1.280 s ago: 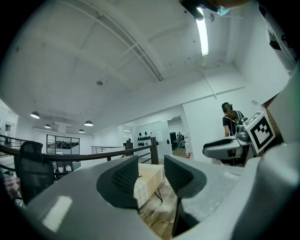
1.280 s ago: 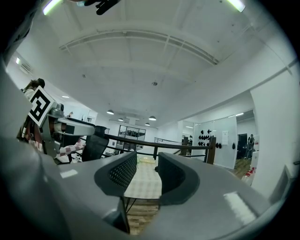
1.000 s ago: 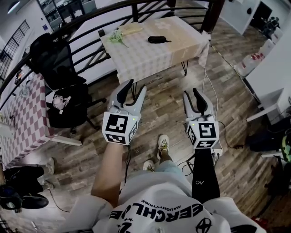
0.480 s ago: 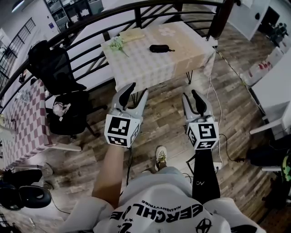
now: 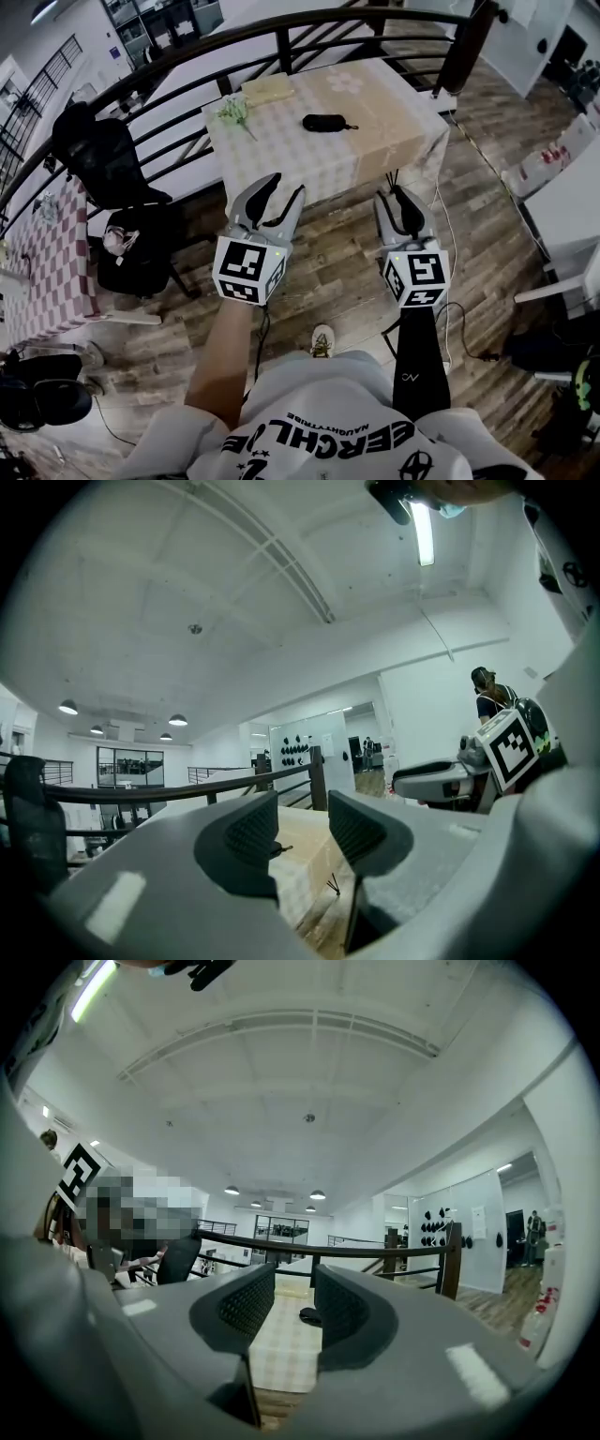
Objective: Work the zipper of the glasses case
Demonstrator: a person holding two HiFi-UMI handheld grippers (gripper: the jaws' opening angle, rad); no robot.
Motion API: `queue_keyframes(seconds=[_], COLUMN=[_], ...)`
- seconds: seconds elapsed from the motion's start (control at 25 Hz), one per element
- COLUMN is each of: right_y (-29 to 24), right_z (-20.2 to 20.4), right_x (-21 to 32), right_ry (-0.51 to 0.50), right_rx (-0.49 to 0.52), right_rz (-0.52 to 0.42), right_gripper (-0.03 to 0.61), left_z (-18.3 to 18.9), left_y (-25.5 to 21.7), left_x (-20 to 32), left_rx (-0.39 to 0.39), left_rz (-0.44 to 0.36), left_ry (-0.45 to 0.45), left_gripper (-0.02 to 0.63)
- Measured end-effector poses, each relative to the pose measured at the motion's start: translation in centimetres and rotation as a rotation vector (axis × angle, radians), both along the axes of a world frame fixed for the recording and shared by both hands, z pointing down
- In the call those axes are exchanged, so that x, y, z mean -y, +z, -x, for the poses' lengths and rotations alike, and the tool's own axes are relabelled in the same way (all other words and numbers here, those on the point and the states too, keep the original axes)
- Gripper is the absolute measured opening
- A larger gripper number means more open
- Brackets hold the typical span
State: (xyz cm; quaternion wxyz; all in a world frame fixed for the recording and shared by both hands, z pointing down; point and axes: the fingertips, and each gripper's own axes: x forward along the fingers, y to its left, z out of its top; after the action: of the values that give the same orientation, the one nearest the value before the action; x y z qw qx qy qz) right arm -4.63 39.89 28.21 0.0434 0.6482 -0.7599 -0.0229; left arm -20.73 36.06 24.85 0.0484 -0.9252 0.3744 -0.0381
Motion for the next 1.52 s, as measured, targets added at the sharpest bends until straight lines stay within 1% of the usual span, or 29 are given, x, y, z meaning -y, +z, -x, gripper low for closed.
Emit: queue_keyframes(seconds=[0.2,0.4,0.64,0.84,1.0,1.16,1.4,1.52], right_y=[0.6,1.5,2.2,3.5,3.1,2.9,1.1,0.5], right_z=[-2.4,-4.1,-5.3,-6.8,-6.9,-7.2,-8.8,-9.7], right_x=[2.7,4.8,8.0,11.4,15.7,20.6,28.7,32.5], right_ry=[-0.013,-0.007,-0.02,-0.002,-0.008,0.0,0.045,0.071], right_rx=[0.006,0.035,0.03,0.02,0.007,-0.015,-0.022,-0.02], right_rz=[0.0,0.011,0.023,0.036,0.031,0.041,0.025,0.018], right_gripper=[0.16,0.158,0.156,0.155,0.155,0.155,0.153,0.15], left_z=[-2.1,-2.9,-4.3,-5.9,-6.6,-7.4,-8.5,-8.6], left_y=[0.9,2.1,2.7,3.7,3.8,4.2,3.5,2.7], left_x=[2.1,4.1,7.7,11.5,16.3,21.8,31.4,36.1], left_rx=[0.019,0.061,0.06,0.056,0.053,0.041,0.066,0.059], left_rz=[-0.007,0.009,0.02,0.014,0.013,0.03,0.034,0.026], left_ry=[-0.013,-0.013,-0.011,0.01,0.022,0.043,0.06,0.065], left_gripper=[0.273,0.273,0.273,0.273,0.274,0.273,0.273,0.273])
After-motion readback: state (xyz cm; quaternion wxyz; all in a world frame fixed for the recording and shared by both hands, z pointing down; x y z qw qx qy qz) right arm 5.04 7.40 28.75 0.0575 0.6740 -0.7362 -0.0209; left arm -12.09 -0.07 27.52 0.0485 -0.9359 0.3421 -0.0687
